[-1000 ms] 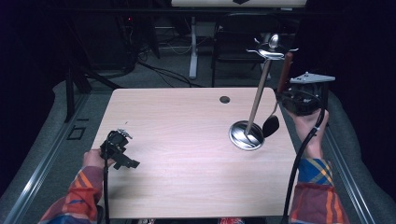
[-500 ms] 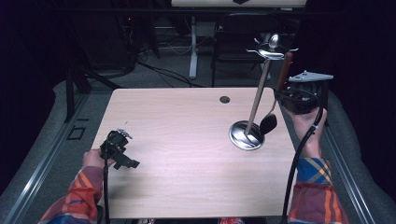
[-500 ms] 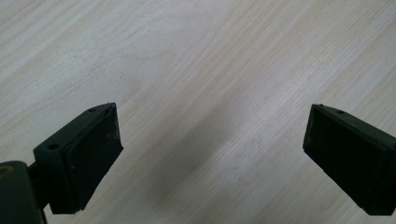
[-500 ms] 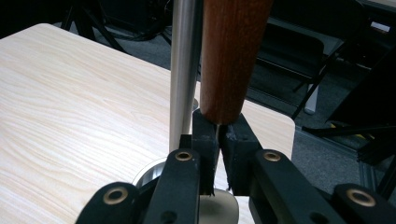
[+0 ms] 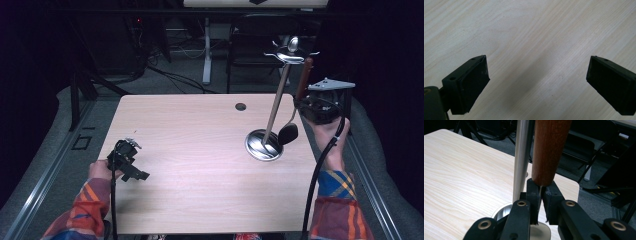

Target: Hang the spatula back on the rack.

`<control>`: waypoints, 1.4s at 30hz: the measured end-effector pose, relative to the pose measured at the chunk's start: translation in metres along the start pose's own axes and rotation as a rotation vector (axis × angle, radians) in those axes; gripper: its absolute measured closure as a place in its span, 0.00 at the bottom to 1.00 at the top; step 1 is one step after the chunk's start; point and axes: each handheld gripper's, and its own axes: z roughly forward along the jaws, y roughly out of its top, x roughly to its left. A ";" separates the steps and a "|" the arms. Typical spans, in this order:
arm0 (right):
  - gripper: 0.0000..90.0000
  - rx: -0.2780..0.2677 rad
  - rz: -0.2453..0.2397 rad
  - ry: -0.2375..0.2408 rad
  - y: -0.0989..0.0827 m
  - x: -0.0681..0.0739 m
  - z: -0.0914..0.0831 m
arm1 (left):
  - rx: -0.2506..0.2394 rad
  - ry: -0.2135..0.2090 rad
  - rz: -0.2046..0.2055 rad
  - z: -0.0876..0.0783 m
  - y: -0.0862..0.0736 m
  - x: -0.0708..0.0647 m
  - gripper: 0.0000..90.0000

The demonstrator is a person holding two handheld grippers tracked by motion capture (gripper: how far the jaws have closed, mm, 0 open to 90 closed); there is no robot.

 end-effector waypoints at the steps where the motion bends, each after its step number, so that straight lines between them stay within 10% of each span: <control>1: 0.93 0.002 -0.002 -0.002 0.000 0.000 0.000 | 0.000 0.000 0.000 0.000 0.000 0.000 0.04; 4: 0.90 0.005 -0.007 -0.008 0.000 0.001 -0.001 | 0.000 -0.002 0.000 0.000 0.000 0.000 0.04; 17: 0.21 0.114 0.003 0.049 -0.015 0.016 -0.010 | -0.003 -0.001 0.000 -0.001 0.000 0.000 0.04; 42: 0.01 0.350 0.020 0.151 -0.126 0.053 0.013 | -0.005 0.001 0.005 -0.001 0.001 0.000 0.04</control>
